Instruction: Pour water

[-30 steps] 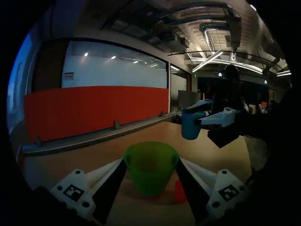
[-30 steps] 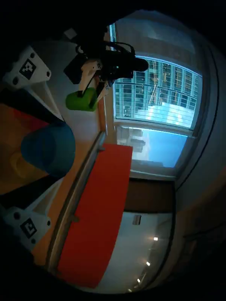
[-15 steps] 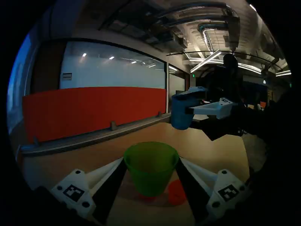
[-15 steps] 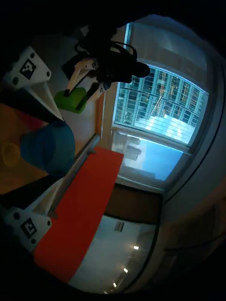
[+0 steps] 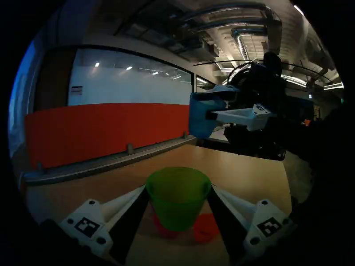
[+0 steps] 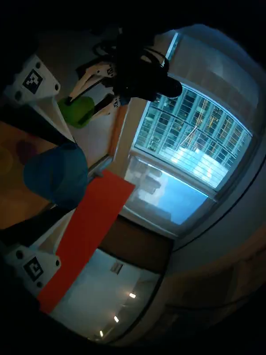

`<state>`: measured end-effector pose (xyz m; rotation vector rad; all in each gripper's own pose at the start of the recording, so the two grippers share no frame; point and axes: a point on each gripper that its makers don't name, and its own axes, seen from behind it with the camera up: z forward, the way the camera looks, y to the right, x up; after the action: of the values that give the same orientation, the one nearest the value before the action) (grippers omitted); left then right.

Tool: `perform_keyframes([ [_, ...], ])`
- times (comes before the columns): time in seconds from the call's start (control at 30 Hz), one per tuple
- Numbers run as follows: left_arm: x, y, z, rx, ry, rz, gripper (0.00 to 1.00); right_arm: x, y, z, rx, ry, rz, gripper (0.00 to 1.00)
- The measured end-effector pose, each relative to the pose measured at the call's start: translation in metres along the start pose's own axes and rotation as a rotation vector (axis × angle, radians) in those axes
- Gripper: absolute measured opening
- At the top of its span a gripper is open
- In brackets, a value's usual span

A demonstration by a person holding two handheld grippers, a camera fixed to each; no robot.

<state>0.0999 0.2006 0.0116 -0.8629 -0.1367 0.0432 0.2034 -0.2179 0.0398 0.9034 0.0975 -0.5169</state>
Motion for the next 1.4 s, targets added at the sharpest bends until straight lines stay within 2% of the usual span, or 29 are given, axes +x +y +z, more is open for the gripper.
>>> perform_keyframes([
  [0.83,0.001,0.017,0.009,-0.045,-0.001,-0.001,0.87,0.042,0.021,0.029,-0.010,0.024,-0.296,0.92],
  [1.4,0.003,0.024,0.013,-0.069,-0.001,0.001,0.88,0.051,0.030,0.045,-0.023,0.020,-0.487,0.92],
])
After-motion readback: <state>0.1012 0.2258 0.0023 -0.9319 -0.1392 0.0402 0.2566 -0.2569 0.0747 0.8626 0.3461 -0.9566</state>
